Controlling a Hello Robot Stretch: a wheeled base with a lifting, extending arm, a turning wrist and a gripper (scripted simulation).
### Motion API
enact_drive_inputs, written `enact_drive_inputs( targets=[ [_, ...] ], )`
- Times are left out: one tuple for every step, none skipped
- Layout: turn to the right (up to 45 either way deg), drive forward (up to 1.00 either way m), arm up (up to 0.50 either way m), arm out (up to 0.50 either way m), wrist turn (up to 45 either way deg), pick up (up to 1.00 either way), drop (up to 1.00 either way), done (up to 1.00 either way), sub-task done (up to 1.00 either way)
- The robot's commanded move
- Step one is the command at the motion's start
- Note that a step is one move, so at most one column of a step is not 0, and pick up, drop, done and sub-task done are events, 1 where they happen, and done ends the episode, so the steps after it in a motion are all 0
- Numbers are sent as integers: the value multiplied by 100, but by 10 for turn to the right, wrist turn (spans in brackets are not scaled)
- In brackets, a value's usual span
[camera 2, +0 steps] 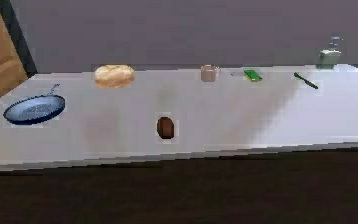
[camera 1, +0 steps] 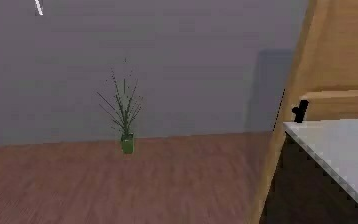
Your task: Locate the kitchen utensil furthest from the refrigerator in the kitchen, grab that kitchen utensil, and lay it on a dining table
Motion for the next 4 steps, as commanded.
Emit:
enact_drive_inputs(
  targets=[
    [-330,0,0,0,0,0,0,0,0],
    [450,0,0,0,0,0,0,0,0],
    [450,0,0,0,0,0,0,0,0],
    [30,0,0,0,0,0,0,0,0]
  ],
)
